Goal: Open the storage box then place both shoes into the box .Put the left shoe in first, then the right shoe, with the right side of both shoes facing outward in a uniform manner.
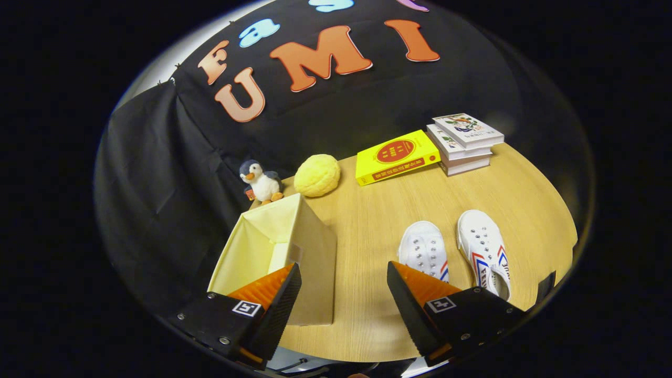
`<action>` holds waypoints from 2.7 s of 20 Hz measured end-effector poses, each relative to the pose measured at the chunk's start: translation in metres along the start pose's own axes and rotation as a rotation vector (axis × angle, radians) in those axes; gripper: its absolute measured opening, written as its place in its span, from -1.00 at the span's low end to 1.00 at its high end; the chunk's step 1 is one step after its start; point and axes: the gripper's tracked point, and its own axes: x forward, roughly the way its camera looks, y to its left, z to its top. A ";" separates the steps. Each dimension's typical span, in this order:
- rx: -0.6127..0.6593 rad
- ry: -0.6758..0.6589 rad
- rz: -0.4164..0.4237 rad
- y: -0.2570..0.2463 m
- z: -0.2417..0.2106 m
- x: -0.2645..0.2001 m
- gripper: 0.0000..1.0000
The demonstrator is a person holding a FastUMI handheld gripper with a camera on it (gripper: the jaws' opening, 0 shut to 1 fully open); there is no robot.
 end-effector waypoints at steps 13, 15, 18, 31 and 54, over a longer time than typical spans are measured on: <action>-0.111 0.017 -0.284 -0.119 -0.047 -0.003 0.97; -0.145 -0.023 -0.308 -0.129 -0.041 -0.003 0.97; -0.214 -0.031 -0.332 -0.140 -0.045 0.005 0.97; -0.228 0.064 -0.200 -0.136 -0.089 0.079 0.18; 0.481 0.042 0.249 -0.039 -0.046 0.054 -1.00</action>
